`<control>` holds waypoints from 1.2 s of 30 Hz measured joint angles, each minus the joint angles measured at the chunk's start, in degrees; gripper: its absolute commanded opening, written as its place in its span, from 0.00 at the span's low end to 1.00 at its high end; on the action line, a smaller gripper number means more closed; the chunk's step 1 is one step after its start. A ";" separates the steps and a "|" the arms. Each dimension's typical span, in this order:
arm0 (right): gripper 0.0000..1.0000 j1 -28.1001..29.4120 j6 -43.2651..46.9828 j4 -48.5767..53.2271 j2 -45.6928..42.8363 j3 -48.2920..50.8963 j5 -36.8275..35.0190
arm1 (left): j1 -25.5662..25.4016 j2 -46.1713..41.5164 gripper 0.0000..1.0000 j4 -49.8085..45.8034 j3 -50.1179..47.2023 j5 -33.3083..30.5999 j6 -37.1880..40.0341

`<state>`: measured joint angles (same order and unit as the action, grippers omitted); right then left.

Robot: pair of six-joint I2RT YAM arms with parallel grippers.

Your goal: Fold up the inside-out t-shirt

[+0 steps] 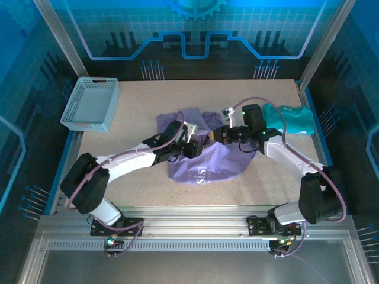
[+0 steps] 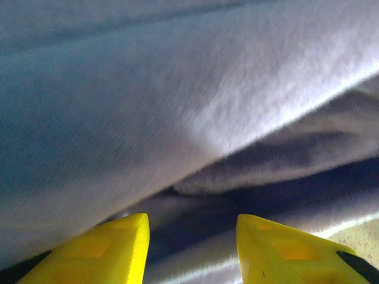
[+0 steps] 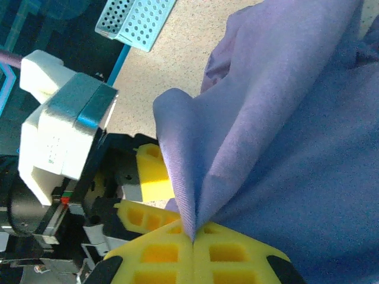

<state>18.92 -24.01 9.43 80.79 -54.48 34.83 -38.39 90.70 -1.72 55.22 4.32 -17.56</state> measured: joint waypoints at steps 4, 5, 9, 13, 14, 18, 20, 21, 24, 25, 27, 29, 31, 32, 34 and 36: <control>0.00 -0.74 -0.83 -0.07 0.02 0.00 0.00 | -0.04 5.31 0.48 2.54 3.48 0.02 0.20; 0.00 -0.87 -1.09 -0.09 0.02 0.00 0.00 | -0.04 6.47 0.49 2.99 4.15 0.04 0.24; 0.00 -1.03 -2.19 -0.87 0.04 0.09 -0.04 | -0.04 11.89 0.47 4.66 6.73 0.46 0.59; 0.00 -1.11 -3.32 -2.05 0.28 0.37 -0.09 | -0.04 16.68 0.18 6.45 9.16 3.19 -0.46; 0.00 -1.27 -3.48 -2.29 0.28 0.57 -0.07 | -0.04 17.22 0.10 7.26 9.40 3.78 -0.76; 0.00 -2.49 -3.61 -2.97 0.22 2.29 -0.48 | -0.02 16.85 0.00 10.54 9.01 5.29 -1.95; 0.00 -3.30 -3.13 -2.49 -0.02 3.13 -1.40 | 0.20 14.23 0.00 12.52 6.29 5.62 -1.84; 0.00 -3.63 -2.60 -1.97 -0.33 3.34 -2.03 | 0.35 12.02 0.00 13.22 4.24 5.66 -1.84; 0.00 -3.63 -0.02 -0.90 -2.75 3.80 -4.48 | 1.03 2.84 0.00 15.47 -3.15 5.68 -1.53; 0.00 -3.48 0.98 -0.90 -4.13 4.20 -5.22 | 1.29 -0.61 0.00 16.22 -5.44 5.68 -1.33; 0.00 -2.93 2.78 -0.92 -6.73 5.01 -6.54 | 1.75 -7.28 0.00 17.42 -9.09 5.77 -0.26; 0.00 -1.81 4.22 -1.07 -8.37 5.18 -7.45 | 1.99 -13.00 0.00 18.10 -11.47 6.08 0.85; 0.00 -0.24 5.60 -1.57 -9.20 5.18 -8.15 | 1.97 -17.70 0.00 18.71 -13.31 6.29 1.88; 0.01 0.63 6.16 -1.73 -9.35 5.16 -8.61 | 1.97 -19.50 0.00 18.84 -14.12 6.51 2.36; 0.07 2.54 6.75 -1.73 -9.44 5.16 -10.43 | 1.97 -23.32 0.00 19.23 -16.31 6.91 3.02; 0.15 3.96 6.29 0.09 -9.09 4.24 -13.51 | 1.97 -26.49 0.00 20.13 -18.78 7.61 3.19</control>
<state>22.87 -17.72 9.52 71.70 -50.24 21.32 -36.42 64.20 18.41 36.45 11.92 -14.37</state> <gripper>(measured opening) 0.092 0.053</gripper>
